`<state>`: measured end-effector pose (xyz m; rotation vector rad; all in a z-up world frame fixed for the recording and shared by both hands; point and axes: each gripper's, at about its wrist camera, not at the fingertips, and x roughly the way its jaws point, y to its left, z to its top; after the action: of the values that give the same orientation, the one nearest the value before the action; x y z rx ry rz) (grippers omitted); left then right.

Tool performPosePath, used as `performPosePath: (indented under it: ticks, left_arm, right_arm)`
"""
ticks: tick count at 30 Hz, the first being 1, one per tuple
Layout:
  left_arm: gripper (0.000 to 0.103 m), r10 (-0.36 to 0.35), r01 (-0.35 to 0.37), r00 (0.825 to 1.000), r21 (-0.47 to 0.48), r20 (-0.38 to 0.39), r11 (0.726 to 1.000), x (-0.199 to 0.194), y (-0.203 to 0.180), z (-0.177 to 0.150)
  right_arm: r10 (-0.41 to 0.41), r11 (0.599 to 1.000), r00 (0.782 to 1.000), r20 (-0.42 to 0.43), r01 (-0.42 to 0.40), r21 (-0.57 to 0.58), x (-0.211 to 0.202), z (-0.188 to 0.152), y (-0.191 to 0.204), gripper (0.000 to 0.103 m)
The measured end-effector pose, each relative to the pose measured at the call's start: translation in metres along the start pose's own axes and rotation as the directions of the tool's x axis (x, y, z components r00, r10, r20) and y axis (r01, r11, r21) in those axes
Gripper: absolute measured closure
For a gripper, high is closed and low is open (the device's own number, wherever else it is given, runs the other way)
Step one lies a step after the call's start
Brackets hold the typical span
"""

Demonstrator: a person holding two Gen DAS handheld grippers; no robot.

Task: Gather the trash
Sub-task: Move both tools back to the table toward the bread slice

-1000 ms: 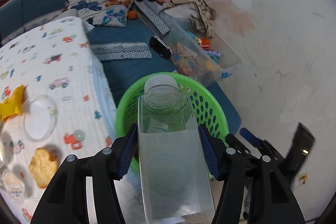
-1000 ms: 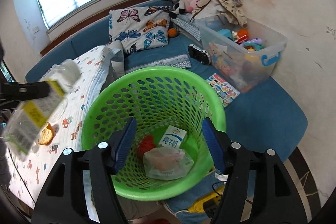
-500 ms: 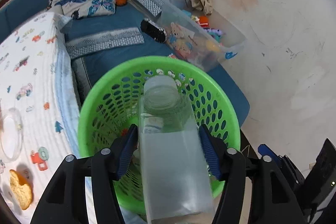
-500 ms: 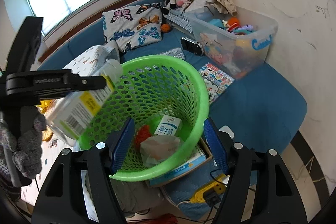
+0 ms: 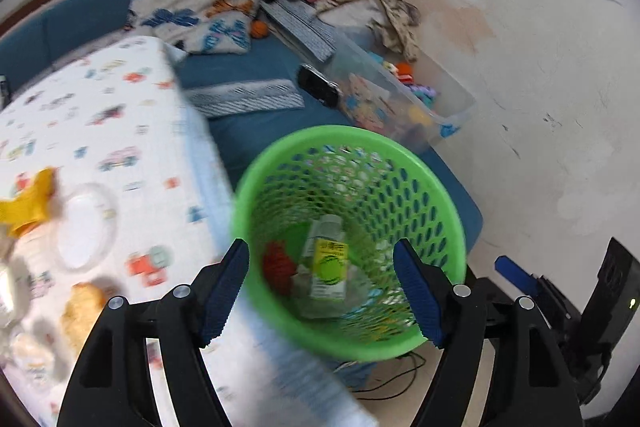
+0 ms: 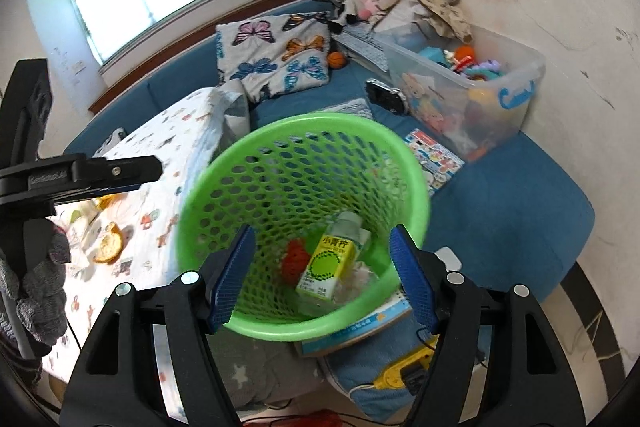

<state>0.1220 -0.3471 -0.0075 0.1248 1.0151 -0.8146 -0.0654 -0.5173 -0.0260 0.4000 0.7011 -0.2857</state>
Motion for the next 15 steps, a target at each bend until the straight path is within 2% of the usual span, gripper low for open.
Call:
performPosePath:
  ticks: [6, 15]
  left_arm:
    - [0.031, 0.099, -0.097, 0.993, -0.037, 0.061, 0.995, -0.043, 0.036, -0.027]
    - [0.027, 0.251, -0.232, 0.962, -0.163, 0.109, 0.959, -0.098, 0.110, -0.069]
  right_arm:
    - [0.050, 0.997, 0.999, 0.003, -0.049, -0.066, 0.000, 0.004, 0.036, 0.031]
    - [0.132, 0.974, 0.991, -0.037, -0.136, -0.178, 0.014, 0.001, 0.105, 0.031]
